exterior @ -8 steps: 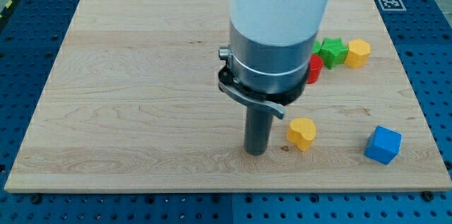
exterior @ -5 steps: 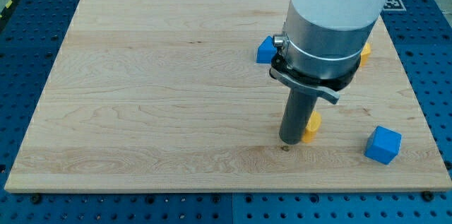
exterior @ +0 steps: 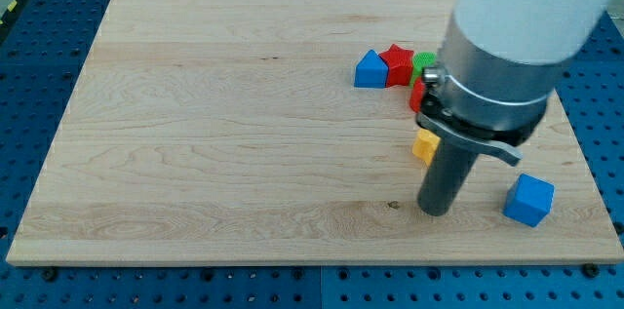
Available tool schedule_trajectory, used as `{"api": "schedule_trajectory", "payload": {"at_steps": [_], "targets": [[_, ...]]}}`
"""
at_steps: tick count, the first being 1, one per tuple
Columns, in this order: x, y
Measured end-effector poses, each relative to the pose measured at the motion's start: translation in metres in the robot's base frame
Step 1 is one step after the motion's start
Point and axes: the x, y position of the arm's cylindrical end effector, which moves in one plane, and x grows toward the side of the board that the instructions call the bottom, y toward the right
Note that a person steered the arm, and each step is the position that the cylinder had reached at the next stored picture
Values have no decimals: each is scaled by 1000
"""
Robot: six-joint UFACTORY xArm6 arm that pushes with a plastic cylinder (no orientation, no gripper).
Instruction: Slide the yellow heart to the bottom left of red circle
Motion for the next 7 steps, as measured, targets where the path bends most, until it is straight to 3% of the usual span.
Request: {"api": "schedule_trajectory", "payload": {"at_steps": [2, 5, 7], "targets": [[-59, 18], [-43, 37], [-66, 22]]}}
